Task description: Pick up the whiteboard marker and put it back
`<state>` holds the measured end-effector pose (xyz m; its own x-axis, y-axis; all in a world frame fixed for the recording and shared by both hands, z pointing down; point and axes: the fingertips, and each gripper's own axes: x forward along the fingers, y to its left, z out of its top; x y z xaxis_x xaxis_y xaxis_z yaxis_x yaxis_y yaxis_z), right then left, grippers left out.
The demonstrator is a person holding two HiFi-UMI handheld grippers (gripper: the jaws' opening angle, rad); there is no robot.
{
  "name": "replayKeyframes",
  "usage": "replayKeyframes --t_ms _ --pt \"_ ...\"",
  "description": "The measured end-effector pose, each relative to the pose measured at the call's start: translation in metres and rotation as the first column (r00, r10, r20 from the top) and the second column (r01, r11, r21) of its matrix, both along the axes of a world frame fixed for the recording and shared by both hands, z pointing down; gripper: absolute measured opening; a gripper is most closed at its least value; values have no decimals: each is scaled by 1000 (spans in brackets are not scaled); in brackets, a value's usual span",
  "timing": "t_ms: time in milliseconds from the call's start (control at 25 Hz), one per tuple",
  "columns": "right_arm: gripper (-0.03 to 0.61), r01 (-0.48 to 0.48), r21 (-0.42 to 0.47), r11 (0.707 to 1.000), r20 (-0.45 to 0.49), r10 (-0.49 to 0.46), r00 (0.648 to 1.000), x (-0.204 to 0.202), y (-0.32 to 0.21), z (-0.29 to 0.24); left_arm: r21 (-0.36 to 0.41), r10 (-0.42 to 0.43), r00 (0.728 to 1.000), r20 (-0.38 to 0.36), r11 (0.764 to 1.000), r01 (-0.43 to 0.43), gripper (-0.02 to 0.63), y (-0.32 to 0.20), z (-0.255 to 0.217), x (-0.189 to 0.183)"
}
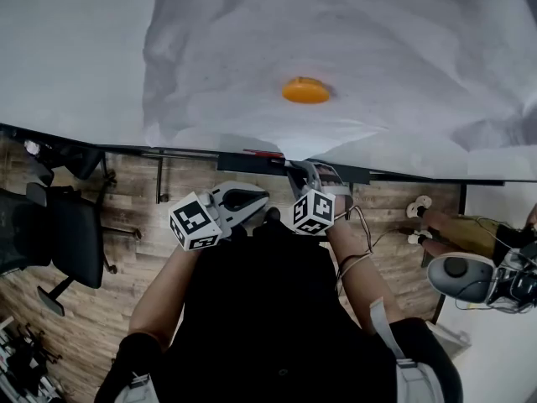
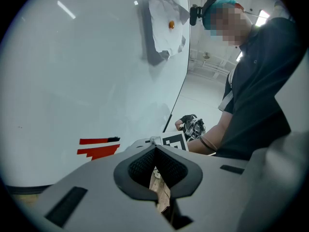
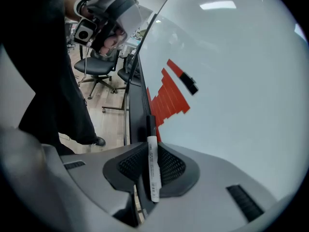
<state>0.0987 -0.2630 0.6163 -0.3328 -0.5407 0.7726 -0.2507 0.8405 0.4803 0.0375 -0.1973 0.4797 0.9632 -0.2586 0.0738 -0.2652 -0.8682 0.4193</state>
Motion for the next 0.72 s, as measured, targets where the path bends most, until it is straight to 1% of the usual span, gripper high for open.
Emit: replayKeyframes --t_ms 320,400,600,720 --pt "72 31 35 999 95 -34 995 -12 10 -32 9 -5 1000 1 1000 5 12 3 -2 -1" --pt "72 29 48 998 133 -35 990 -15 13 -46 15 -5 1000 2 1000 5 12 3 -4 -1" --pt "72 -11 84 996 266 -12 964 -17 17 -93 36 -20 1000 -3 999 20 12 -4 -14 -5" --pt "72 -25 120 992 341 -17 940 -15 20 -128 63 -23 1000 -1 998 23 12 -10 -24 -7"
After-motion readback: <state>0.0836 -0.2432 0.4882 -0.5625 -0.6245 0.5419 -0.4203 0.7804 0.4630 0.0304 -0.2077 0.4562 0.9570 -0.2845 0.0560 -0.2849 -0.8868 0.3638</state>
